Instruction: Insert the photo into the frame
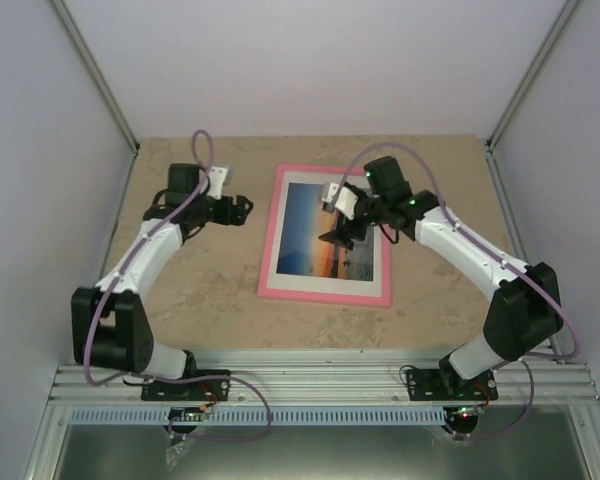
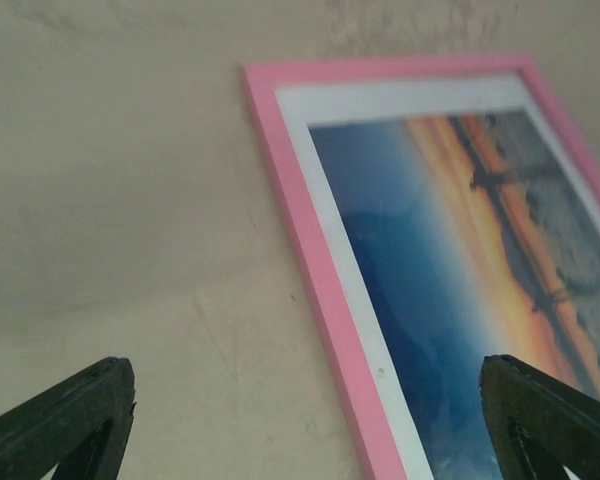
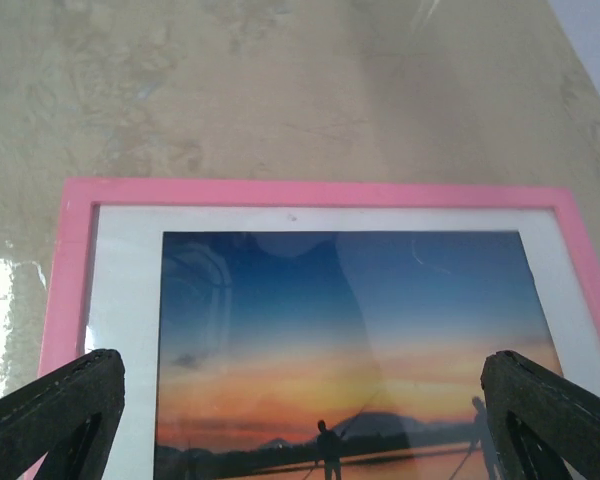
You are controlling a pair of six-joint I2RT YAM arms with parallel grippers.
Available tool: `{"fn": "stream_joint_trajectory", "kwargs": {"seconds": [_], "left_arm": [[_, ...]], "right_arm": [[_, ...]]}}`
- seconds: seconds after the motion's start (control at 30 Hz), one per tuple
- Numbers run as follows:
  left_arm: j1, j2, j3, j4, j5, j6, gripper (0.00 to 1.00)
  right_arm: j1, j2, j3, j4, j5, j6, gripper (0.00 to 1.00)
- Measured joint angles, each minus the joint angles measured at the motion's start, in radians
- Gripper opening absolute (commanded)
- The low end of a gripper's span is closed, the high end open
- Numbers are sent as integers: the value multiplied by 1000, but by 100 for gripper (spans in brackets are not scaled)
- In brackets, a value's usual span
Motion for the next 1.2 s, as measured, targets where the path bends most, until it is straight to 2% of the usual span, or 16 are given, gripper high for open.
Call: {"fn": "stream_joint_trajectory", "kwargs": {"seconds": [0.2,0.33,0.43,0.7,0.77,1.0,1.2], "left_arm": [[-105,205,28,-23,-71,1,88],[-157,314,66,-32,-107,-21,86],[-200,377,95,-34,-132,-35,81],[-237,526,207,-46,-186,-61,57],[-238,541,212,-51,-204,-64,54],[-247,561,237,-77,-240,-24,28],[-246,562,249,-83,-272,35,14]], "right_arm": [[-194,50,48,-60,-190,144,98],[-277,56,6,-73,-242,188,98],[-323,29,-42,-75,-266,200,98],[-440,-79,-114,-20,-306,253,98],[-446,-84,-119,-3,-315,270,98],[-446,-78,-123,17,-327,301,98],[-457,-78,-122,15,-325,301,98]]}}
